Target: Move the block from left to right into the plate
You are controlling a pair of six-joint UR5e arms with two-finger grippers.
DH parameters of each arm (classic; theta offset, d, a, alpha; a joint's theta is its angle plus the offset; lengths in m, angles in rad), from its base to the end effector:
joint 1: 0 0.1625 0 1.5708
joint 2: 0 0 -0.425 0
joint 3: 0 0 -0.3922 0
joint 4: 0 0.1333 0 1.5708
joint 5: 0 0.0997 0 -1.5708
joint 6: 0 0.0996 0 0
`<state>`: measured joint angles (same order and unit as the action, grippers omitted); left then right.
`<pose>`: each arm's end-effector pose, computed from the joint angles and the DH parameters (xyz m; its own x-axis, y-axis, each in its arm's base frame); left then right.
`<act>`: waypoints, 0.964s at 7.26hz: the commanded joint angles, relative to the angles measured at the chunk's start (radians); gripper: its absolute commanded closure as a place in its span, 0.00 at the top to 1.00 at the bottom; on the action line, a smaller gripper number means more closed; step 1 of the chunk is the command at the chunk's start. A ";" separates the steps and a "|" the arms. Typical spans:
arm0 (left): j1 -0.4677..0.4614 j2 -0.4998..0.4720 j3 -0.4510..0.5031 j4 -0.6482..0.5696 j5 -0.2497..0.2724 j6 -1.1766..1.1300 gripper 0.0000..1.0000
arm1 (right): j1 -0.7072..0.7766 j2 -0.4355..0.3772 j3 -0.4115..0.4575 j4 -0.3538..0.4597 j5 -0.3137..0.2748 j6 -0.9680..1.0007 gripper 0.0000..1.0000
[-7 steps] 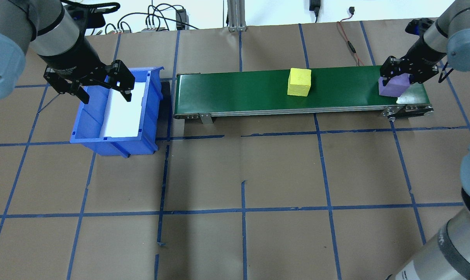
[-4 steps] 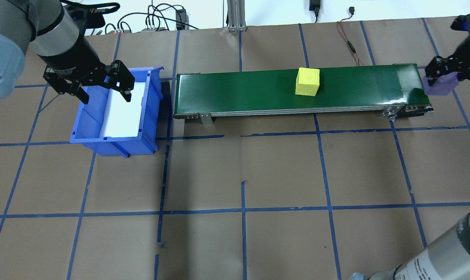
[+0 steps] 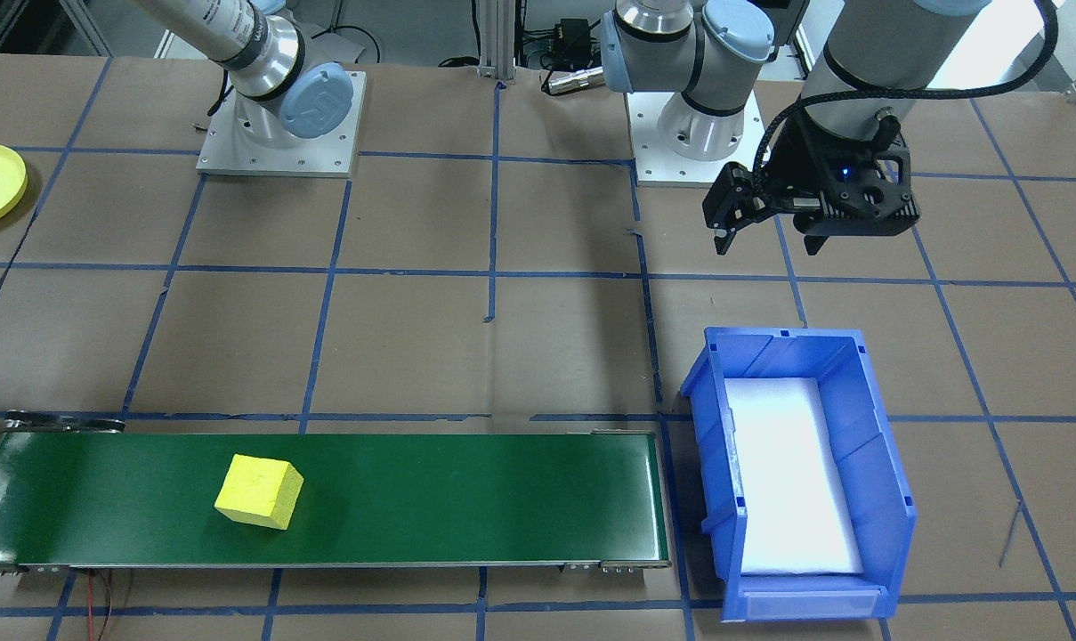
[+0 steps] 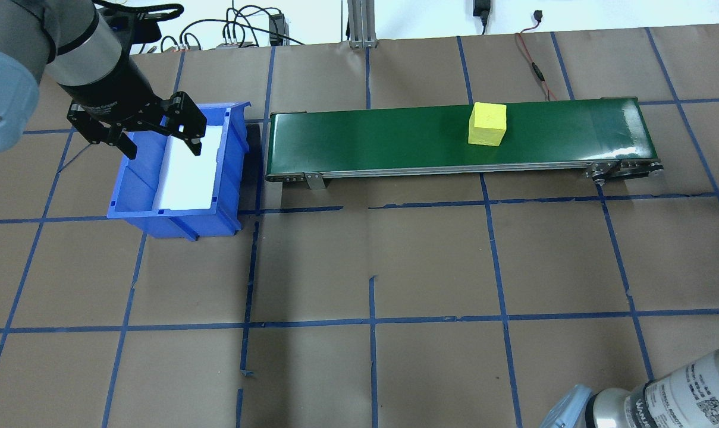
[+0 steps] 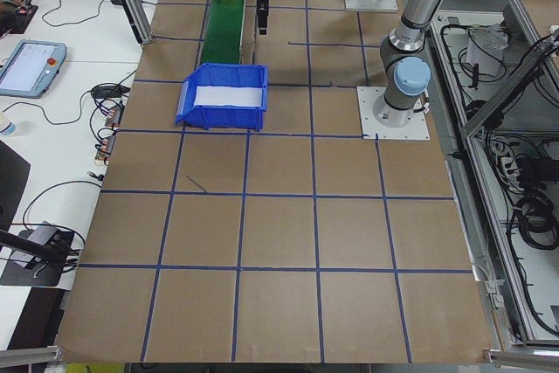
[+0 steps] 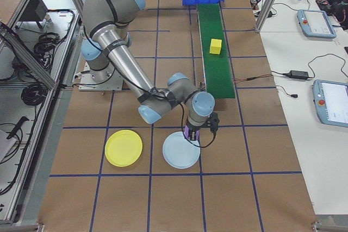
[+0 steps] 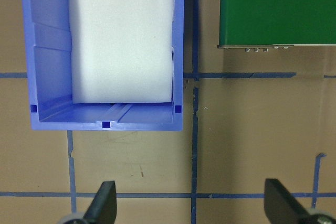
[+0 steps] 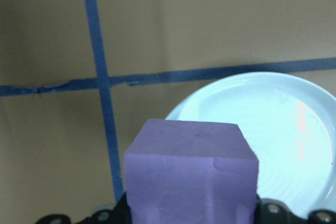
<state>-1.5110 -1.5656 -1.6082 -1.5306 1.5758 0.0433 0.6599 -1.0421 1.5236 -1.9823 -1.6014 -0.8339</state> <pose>-0.1033 -0.4973 0.4761 -0.9998 -0.0165 -0.0053 -0.0165 0.9998 -0.0078 -0.4372 -0.5041 0.2416 -0.9965 0.0769 -0.0313 0.0746 0.9948 0.0696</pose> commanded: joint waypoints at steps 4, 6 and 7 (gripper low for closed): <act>0.000 -0.002 0.001 0.007 0.000 0.007 1.00 | -0.069 0.033 0.020 -0.062 -0.049 -0.105 1.00; 0.000 -0.002 -0.001 0.014 -0.002 0.007 1.00 | -0.068 0.016 0.012 -0.056 -0.045 -0.090 1.00; 0.000 -0.004 0.001 0.017 -0.002 0.007 1.00 | -0.060 -0.021 0.012 -0.052 0.015 -0.079 1.00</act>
<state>-1.5109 -1.5681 -1.6081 -1.5171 1.5737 0.0502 0.5932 -1.0291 1.5368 -2.0398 -1.6339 -0.9246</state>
